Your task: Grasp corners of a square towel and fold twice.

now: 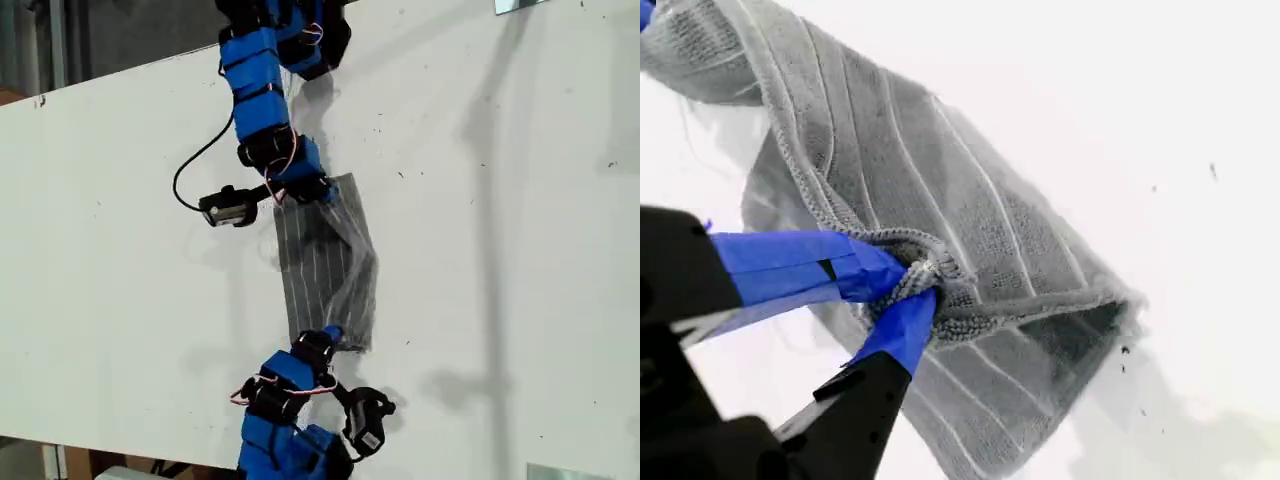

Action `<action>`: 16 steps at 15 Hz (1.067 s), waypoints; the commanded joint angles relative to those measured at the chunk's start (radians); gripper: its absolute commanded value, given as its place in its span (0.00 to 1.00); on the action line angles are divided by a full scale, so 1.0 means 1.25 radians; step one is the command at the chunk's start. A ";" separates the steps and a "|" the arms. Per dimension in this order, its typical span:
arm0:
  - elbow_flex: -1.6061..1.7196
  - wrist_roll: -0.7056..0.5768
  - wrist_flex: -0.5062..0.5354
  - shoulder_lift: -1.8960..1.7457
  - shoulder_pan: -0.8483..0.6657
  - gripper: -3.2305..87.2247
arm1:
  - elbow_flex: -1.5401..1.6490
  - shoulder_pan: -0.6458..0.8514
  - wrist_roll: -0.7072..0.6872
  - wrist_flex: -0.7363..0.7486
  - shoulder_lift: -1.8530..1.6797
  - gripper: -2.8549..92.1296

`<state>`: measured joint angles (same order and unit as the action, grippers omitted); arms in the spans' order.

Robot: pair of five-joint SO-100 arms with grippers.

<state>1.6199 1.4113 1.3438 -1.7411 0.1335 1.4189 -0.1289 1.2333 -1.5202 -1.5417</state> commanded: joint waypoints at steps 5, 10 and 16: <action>0.448 -0.085 -0.163 -0.249 -0.334 0.03 | 0.085 0.261 -0.172 0.097 0.025 0.03; 0.455 -0.088 -0.175 -0.211 -0.369 0.03 | 0.012 0.255 -0.175 0.077 0.117 0.03; 0.432 0.080 -0.179 -0.272 -0.098 0.03 | 0.101 0.099 -0.087 0.038 0.007 0.03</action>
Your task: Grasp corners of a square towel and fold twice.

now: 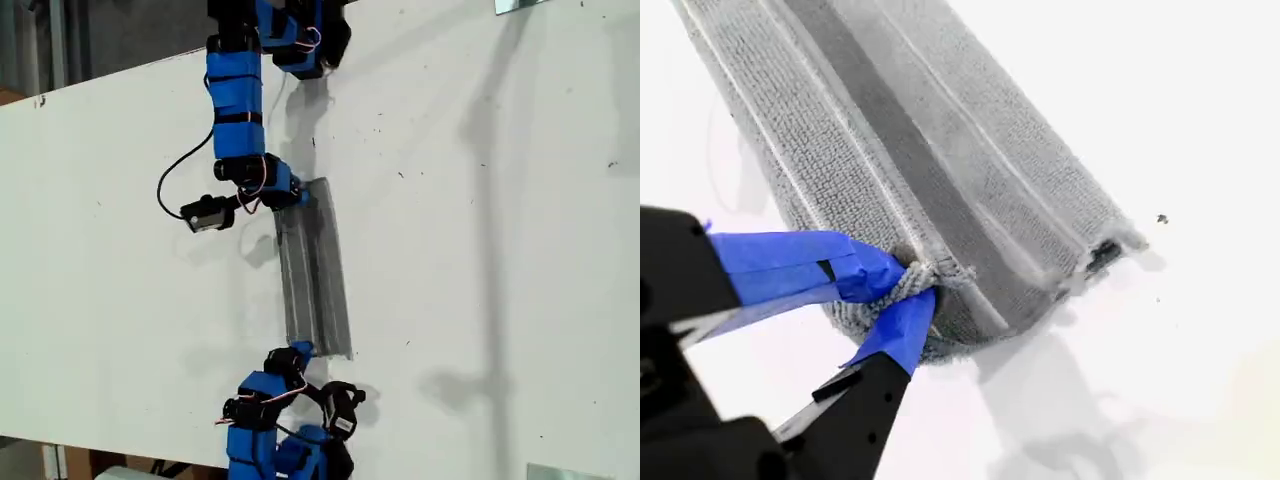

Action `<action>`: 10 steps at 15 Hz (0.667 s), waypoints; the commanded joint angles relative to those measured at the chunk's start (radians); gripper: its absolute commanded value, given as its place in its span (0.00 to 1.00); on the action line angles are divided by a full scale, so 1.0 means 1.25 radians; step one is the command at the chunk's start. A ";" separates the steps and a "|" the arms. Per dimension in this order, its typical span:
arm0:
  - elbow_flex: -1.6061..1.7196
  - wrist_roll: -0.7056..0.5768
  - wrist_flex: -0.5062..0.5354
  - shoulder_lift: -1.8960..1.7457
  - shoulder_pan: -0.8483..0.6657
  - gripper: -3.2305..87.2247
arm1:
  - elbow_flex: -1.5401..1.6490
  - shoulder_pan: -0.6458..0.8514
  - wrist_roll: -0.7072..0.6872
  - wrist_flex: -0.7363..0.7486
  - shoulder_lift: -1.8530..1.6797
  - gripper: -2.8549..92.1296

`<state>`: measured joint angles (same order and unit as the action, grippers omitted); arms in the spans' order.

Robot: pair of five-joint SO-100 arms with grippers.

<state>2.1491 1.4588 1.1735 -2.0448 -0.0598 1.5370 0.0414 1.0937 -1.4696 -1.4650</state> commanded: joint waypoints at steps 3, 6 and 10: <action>0.136 0.090 -0.195 -0.036 0.088 0.03 | 0.063 -0.085 0.072 0.054 0.022 0.03; 0.190 0.114 -0.258 -0.034 0.102 0.03 | 0.065 -0.094 0.082 0.107 0.092 0.03; 0.247 0.134 -0.320 -0.015 0.099 0.03 | 0.065 -0.092 0.082 0.128 0.102 0.07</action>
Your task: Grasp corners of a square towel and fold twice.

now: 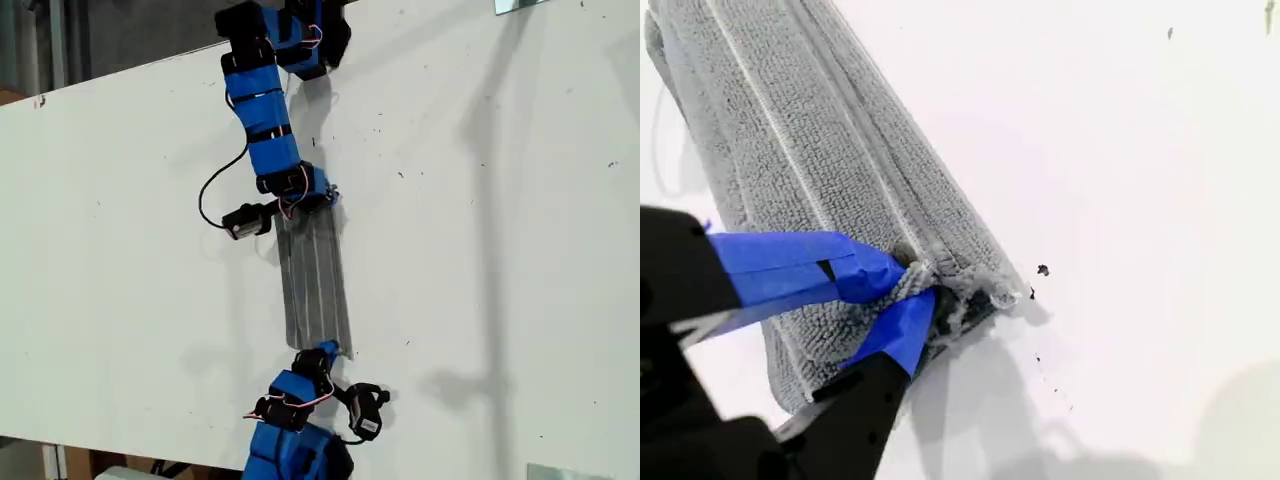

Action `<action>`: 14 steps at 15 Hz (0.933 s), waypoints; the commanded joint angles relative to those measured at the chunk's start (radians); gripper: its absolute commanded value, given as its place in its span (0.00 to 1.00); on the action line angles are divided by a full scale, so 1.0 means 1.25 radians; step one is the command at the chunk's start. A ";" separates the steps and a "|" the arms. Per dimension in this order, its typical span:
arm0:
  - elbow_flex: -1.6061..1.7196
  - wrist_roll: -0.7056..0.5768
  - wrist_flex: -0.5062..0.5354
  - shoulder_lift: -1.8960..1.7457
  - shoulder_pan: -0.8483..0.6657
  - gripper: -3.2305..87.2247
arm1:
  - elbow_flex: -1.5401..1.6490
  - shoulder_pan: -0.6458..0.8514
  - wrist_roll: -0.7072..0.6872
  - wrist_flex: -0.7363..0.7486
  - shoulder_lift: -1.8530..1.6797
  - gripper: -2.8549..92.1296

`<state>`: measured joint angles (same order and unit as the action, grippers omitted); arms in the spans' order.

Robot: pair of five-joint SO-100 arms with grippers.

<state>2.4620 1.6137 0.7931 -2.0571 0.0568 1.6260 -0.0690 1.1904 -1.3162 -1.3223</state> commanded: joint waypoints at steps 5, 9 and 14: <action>-0.233 -0.022 0.148 0.093 0.012 0.29 | -0.039 0.006 -0.001 -0.099 -0.086 0.29; -0.455 -0.092 0.335 0.198 -0.029 0.29 | -0.004 0.087 -0.049 -0.153 -0.173 0.37; -0.360 -0.055 0.342 0.171 -0.056 0.29 | 0.082 0.172 -0.106 -0.052 -0.091 0.48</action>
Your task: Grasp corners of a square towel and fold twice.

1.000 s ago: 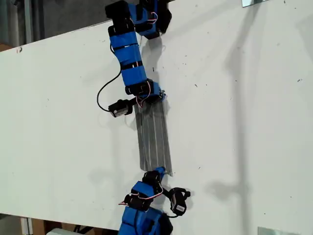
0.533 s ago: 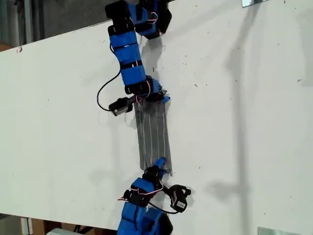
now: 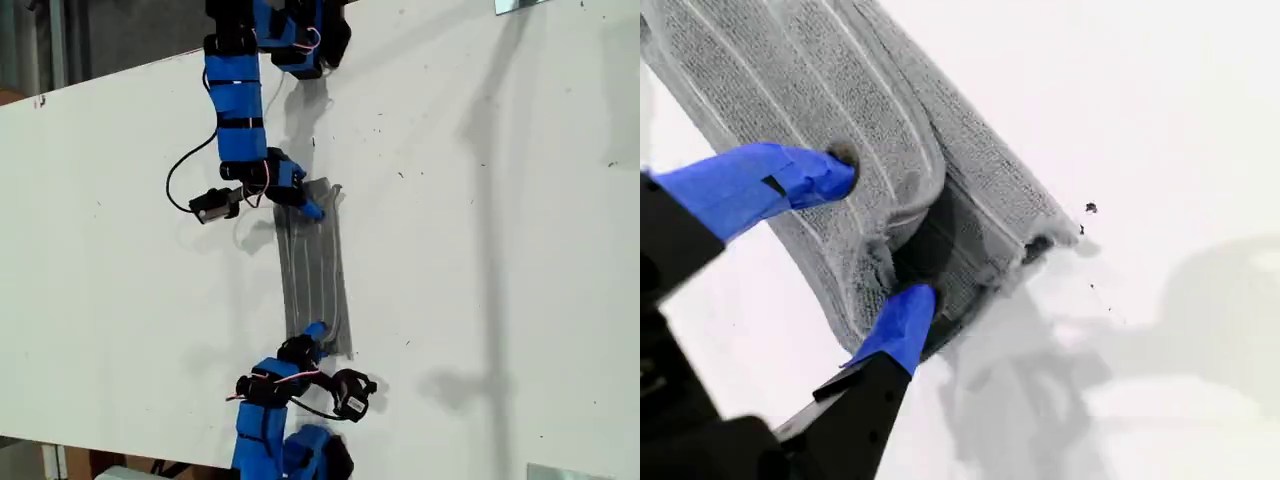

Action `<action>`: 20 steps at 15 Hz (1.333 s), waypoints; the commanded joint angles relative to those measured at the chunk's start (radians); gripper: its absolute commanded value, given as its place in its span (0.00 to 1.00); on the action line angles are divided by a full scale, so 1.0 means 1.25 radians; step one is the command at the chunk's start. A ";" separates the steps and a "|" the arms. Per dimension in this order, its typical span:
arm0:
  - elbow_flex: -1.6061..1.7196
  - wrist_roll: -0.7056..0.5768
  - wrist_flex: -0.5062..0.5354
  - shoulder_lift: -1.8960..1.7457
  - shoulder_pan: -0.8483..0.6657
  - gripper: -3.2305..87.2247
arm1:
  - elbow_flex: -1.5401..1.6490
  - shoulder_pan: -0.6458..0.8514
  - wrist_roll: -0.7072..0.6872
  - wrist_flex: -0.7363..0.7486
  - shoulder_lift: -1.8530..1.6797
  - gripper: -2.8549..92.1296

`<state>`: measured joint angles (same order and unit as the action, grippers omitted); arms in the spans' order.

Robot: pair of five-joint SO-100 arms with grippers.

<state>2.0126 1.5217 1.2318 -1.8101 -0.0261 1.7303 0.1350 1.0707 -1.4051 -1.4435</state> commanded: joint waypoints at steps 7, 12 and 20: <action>-0.058 0.026 0.272 -0.396 -0.015 0.29 | 0.000 0.044 -0.033 0.065 0.102 0.48; 0.254 0.075 0.126 -0.626 -0.001 0.29 | -0.005 0.067 -0.058 0.091 0.148 0.08; 0.452 0.027 -0.044 -0.580 -0.098 0.28 | 0.352 0.053 0.169 0.060 -0.195 0.03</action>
<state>2.5786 1.6168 1.2057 -2.5525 -0.0690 2.0739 0.2132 1.2210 -1.3008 -1.5202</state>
